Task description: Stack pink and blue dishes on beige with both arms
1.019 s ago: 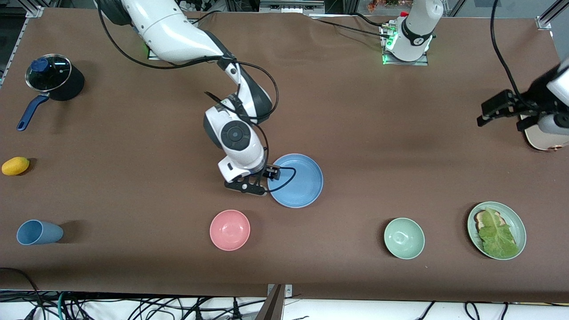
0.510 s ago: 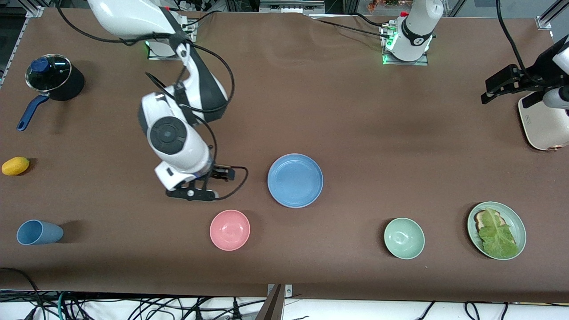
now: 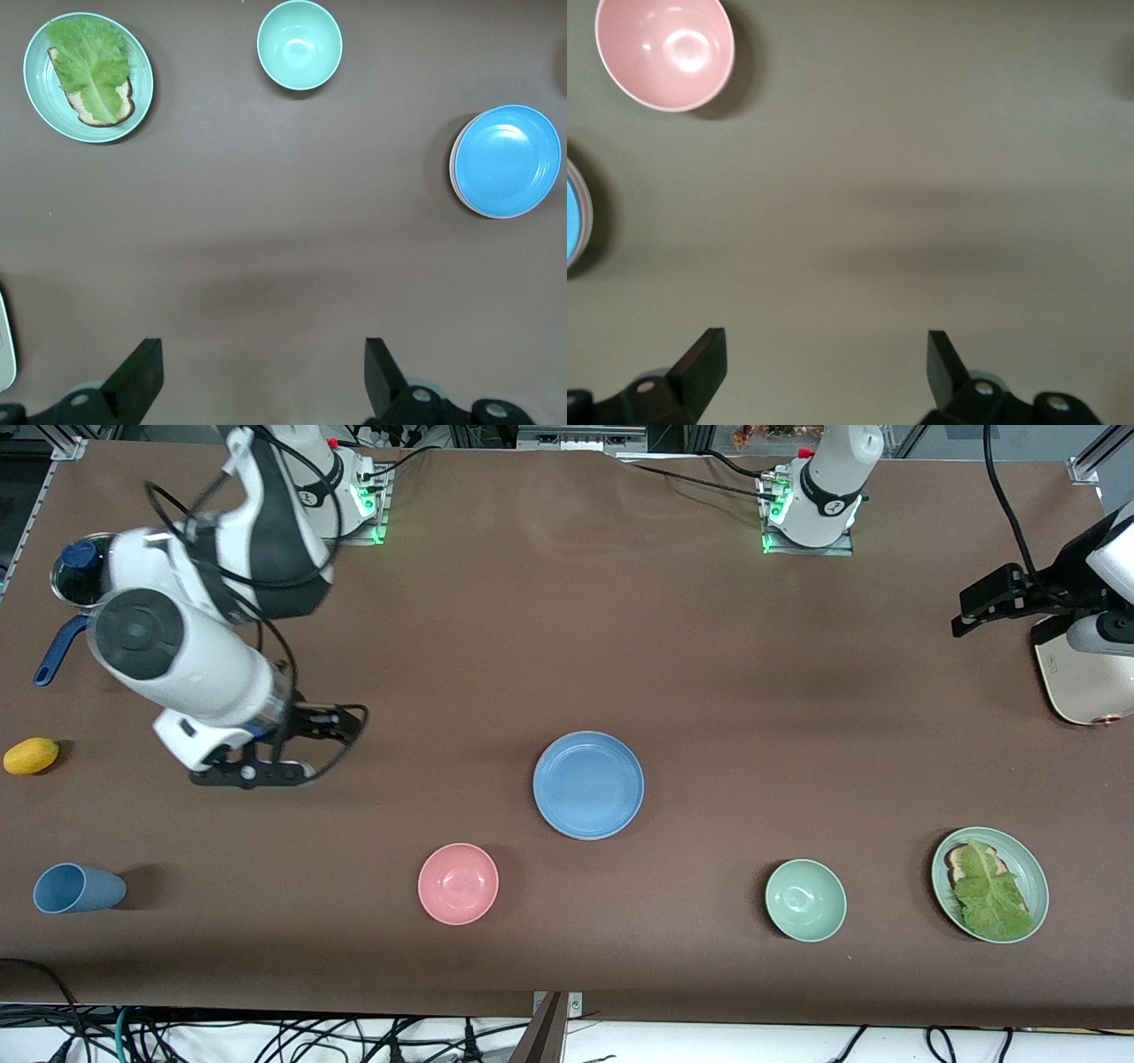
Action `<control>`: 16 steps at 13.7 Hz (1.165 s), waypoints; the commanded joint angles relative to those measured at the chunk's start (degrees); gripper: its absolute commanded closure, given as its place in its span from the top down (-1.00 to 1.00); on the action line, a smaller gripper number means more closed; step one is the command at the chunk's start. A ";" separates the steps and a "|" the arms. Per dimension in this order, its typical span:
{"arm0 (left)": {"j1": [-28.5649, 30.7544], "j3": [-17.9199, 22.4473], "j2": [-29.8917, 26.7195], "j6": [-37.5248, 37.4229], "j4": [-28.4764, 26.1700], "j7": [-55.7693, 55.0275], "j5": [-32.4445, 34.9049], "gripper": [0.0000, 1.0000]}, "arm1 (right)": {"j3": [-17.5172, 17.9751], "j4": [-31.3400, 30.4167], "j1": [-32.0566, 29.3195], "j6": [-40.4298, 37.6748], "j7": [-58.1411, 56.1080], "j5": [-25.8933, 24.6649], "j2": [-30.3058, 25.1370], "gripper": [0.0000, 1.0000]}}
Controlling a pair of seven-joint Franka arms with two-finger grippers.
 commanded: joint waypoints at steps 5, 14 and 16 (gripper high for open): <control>0.66 -0.26 1.32 -0.38 -0.18 -0.03 1.56 1.00 | 4.01 -3.18 -13.28 -9.80 -7.92 1.66 -9.38 1.00; 0.39 -0.52 2.03 -0.38 -0.01 -0.30 1.65 1.00 | 14.91 -10.04 -24.37 -10.70 -11.18 -2.30 -19.33 1.00; 0.39 -0.78 1.86 -0.38 -0.01 -0.21 2.18 1.00 | 14.74 -8.11 -24.37 -11.66 -10.83 -1.86 -17.84 1.00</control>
